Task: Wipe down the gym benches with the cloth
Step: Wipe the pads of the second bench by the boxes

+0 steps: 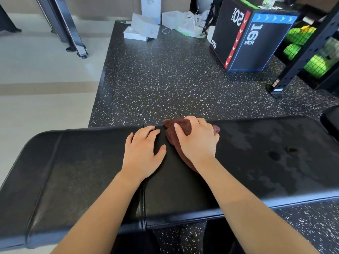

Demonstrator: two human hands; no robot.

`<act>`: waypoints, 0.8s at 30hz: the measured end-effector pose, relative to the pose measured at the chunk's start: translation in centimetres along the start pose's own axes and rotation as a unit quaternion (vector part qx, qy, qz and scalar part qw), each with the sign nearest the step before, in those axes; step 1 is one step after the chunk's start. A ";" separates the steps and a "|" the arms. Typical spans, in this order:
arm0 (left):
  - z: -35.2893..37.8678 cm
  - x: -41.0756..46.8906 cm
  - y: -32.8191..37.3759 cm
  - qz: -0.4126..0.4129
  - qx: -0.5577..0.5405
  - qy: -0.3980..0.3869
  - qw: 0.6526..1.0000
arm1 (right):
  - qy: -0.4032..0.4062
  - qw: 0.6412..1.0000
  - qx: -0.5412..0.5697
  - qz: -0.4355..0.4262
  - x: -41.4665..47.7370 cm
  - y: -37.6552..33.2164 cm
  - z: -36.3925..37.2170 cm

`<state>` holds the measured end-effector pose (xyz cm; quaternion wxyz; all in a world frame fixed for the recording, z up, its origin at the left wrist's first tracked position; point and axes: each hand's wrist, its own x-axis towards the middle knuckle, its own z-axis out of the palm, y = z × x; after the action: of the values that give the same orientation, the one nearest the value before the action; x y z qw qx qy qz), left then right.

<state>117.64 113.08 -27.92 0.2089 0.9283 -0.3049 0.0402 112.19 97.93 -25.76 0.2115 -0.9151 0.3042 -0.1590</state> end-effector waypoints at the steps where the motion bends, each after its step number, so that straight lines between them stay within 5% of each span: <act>1: 0.0 0.1 -0.2 0.002 -0.016 0.007 1.000 | -0.001 1.000 -0.006 -0.002 0.6 -0.6 0.4; 17: 0.1 0.6 -0.3 -0.001 -0.012 0.019 1.000 | -0.023 0.999 -0.035 -0.013 2.5 -1.3 0.2; 24: 1.2 3.1 3.2 -0.043 0.003 -0.034 0.998 | -0.038 0.999 -0.016 -0.032 4.4 0.7 -0.2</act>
<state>118.18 108.56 -27.20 0.1971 0.9421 -0.2713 0.0001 115.15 94.61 -25.21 0.2027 -0.9331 0.2689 -0.1258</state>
